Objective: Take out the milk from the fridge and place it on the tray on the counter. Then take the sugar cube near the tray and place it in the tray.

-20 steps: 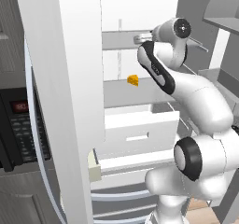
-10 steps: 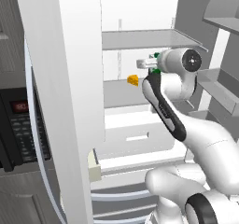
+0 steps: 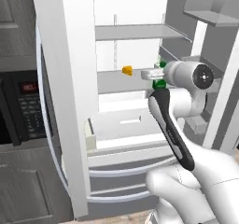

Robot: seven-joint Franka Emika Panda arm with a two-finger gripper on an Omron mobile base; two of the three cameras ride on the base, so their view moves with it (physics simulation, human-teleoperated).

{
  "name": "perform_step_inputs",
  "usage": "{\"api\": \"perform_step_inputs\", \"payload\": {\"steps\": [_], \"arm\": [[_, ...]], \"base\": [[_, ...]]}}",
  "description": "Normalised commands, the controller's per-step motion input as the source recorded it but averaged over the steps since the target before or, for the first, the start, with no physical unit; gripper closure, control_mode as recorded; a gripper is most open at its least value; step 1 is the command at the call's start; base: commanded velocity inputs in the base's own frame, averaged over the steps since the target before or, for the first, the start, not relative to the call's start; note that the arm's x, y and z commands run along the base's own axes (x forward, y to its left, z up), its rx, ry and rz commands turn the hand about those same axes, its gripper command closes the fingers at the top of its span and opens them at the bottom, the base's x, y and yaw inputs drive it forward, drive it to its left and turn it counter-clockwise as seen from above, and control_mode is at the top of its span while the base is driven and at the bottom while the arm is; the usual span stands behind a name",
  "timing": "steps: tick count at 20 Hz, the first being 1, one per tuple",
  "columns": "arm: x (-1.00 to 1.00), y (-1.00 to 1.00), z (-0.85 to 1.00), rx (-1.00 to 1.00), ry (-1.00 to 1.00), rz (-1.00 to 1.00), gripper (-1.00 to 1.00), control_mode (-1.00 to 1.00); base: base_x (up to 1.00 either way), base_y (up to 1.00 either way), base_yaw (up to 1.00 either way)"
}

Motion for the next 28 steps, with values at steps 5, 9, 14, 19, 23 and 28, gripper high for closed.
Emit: {"api": "perform_step_inputs", "payload": {"steps": [5, 9, 14, 19, 23, 28], "arm": [[0.0, 0.0, 0.0, 0.0, 0.0, 0.0, 1.0, 1.0], [0.0, 0.0, 0.0, 0.0, 0.0, 0.0, 1.0, 1.0], [0.0, 0.0, 0.0, 0.0, 0.0, 0.0, 1.0, 1.0], [0.0, 0.0, 0.0, 0.0, 0.0, 0.0, 1.0, 1.0], [0.0, 0.0, 0.0, 0.0, 0.0, 0.0, 1.0, 1.0], [0.0, 0.0, 0.0, 0.0, 0.0, 0.0, 1.0, 1.0]], "base": [[-1.0, 0.36, 0.0], [-1.0, 0.45, 0.0], [-0.65, 0.71, 0.5], [-0.01, 0.39, 0.96], [0.0, 0.0, 1.0], [0.0, 0.0, 1.0]]}}
